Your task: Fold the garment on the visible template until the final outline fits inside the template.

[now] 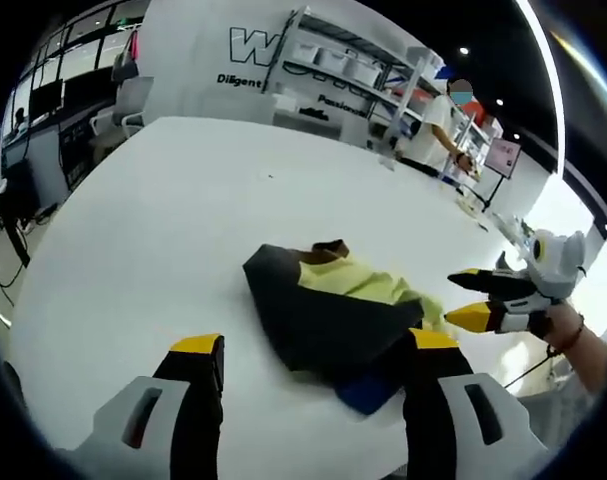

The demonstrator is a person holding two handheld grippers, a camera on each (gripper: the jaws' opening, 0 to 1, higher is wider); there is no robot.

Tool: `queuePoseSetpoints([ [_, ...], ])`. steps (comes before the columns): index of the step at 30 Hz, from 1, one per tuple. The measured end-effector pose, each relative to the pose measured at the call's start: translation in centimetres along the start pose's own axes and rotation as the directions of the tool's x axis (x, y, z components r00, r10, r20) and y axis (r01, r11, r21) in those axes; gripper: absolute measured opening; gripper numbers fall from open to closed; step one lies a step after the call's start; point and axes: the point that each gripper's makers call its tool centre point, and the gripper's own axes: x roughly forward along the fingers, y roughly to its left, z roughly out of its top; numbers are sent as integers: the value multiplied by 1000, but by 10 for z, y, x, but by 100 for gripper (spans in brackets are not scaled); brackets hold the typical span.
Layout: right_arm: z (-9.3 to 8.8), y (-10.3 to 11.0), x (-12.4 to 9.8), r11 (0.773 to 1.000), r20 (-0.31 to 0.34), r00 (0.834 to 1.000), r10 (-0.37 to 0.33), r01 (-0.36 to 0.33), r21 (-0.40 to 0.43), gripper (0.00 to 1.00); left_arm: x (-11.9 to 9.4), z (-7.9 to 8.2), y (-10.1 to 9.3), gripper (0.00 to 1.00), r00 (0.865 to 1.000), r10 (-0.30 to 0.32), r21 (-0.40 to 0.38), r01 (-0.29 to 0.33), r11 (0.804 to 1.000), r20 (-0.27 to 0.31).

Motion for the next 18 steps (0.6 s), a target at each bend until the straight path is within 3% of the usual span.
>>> queuePoseSetpoints([
  [13,-5,27,24,997,-41,996,79,-79,4,42,-5,1,-3,74,1000,-16,9,16,1000,-5],
  [18,-6,33,31,989,-45,992,121,-117,93,26,-5,3,-5,75,1000,-24,23,24,999,-6],
])
